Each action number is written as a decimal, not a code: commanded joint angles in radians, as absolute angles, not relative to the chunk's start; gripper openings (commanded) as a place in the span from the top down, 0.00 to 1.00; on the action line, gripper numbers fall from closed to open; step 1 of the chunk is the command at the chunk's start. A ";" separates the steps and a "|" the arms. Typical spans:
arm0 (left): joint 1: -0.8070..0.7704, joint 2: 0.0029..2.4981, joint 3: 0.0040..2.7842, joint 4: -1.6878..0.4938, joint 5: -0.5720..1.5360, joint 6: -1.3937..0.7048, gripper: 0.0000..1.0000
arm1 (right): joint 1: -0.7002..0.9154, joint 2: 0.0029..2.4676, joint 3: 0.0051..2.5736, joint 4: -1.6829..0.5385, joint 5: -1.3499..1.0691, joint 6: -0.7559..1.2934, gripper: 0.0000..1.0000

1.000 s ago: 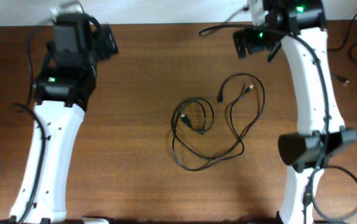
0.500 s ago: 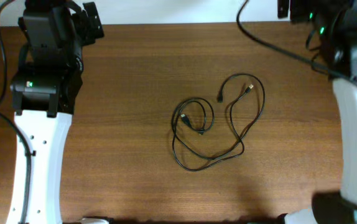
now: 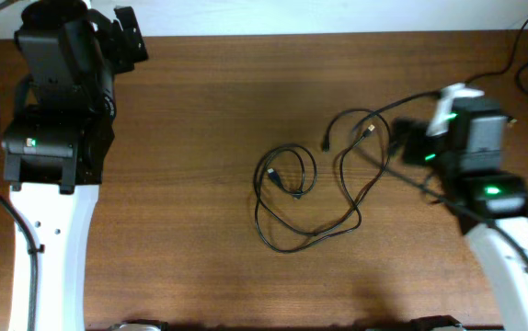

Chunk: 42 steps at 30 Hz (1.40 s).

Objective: Untangle cables

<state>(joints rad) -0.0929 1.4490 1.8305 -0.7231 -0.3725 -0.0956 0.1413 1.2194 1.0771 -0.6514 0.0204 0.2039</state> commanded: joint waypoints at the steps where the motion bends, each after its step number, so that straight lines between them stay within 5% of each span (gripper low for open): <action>1: -0.089 1.436 1.832 -0.733 -0.292 -0.081 0.01 | 0.304 1.276 1.023 -0.682 -0.204 0.014 0.01; 4: -0.089 1.436 1.832 -0.752 -0.291 -0.081 0.01 | 0.455 1.377 1.023 -0.760 -0.236 -0.259 0.01; 13: -0.089 1.436 1.832 -0.792 -0.291 -0.081 0.01 | 0.656 1.596 1.023 -0.609 -0.364 -0.175 0.01; 23: -0.089 1.436 1.832 -0.805 -0.291 -0.081 0.01 | 0.846 1.596 1.021 -0.694 -0.363 -0.152 0.01; 42: -0.089 1.436 1.832 -0.815 -0.290 -0.081 0.01 | 0.861 1.608 0.875 -0.743 -0.198 -0.292 0.01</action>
<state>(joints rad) -0.0929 1.4490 1.8305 -0.8097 -0.3012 -0.0933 0.8639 1.6032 0.8799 -0.7513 -0.2298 -0.2646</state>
